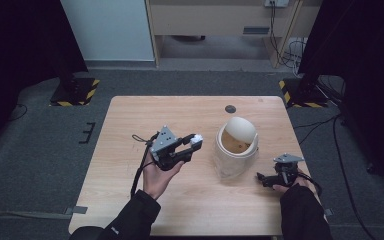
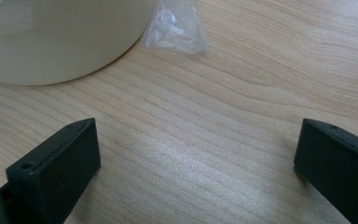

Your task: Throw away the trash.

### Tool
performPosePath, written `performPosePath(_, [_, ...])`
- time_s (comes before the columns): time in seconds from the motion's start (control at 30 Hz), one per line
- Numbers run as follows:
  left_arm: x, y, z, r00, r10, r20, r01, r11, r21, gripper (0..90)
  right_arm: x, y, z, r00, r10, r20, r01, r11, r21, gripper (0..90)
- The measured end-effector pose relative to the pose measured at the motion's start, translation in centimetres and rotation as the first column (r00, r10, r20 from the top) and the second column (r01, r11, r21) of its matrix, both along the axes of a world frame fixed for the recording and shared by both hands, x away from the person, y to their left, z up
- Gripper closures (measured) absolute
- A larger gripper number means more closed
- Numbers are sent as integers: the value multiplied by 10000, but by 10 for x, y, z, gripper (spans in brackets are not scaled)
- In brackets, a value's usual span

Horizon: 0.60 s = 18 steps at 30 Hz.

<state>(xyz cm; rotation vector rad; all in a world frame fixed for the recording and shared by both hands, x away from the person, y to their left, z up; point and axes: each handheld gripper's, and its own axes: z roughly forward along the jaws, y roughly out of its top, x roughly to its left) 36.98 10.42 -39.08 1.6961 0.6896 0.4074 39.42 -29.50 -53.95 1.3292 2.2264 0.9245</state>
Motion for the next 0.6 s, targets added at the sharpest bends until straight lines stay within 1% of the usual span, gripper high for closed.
performPosePath(0.27, [6,-20,1,9997,-241,-70,241,9997,14,632,0,0,0,10000,8,-19,-8,10000,1,5])
performPosePath(0.6, [15,-45,-4,9983,-542,-199,544,9985,70,631,0,0,0,10000,5,-22,-5,10000,8,5])
